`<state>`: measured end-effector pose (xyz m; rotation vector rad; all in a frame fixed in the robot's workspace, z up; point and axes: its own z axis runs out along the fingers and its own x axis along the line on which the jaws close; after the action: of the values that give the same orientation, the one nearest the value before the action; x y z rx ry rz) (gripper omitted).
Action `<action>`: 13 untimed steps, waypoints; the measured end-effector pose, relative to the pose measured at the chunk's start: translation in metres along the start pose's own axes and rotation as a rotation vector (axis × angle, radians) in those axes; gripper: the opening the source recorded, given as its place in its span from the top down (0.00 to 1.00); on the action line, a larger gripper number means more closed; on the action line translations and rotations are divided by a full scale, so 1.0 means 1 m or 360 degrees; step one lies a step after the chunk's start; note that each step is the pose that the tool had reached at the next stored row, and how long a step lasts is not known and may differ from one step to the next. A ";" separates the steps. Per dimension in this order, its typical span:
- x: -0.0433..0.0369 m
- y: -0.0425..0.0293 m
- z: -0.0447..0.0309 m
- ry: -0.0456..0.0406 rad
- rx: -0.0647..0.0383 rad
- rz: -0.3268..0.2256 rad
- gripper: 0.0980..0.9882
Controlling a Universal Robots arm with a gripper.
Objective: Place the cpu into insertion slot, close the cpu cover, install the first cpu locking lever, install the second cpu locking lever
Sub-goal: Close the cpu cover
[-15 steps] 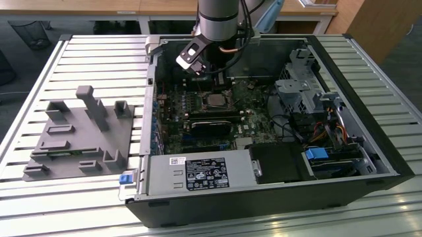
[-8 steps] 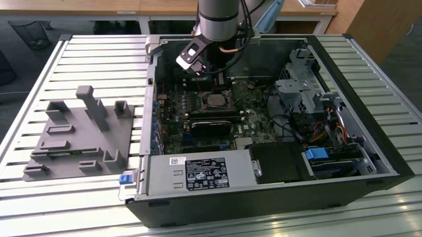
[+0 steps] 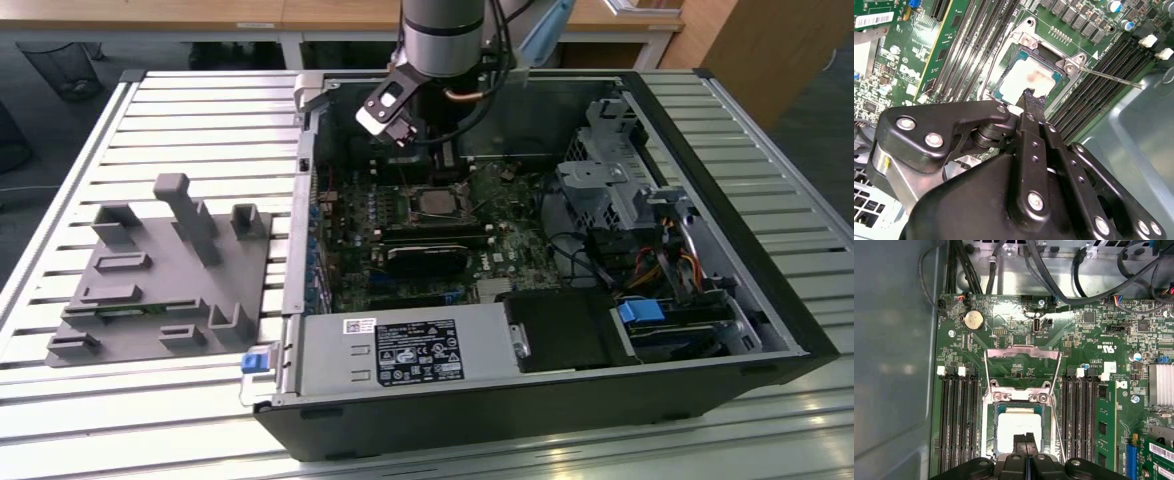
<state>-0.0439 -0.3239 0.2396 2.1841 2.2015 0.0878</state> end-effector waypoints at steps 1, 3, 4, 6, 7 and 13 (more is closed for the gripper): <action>0.0000 0.0001 -0.0011 0.0000 0.0000 0.0000 0.99; 0.0000 0.0002 -0.0029 0.0000 0.0000 0.0000 0.99; 0.0001 0.0003 -0.0038 0.0000 0.0000 0.0000 0.99; 0.0001 0.0004 -0.0057 0.0000 0.0000 0.0000 0.99; 0.0001 0.0005 -0.0065 0.0000 0.0000 0.0000 0.99; -0.0004 0.0006 -0.0079 0.0000 0.0000 0.0000 0.99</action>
<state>-0.0439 -0.3244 0.2476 2.1840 2.2018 0.0878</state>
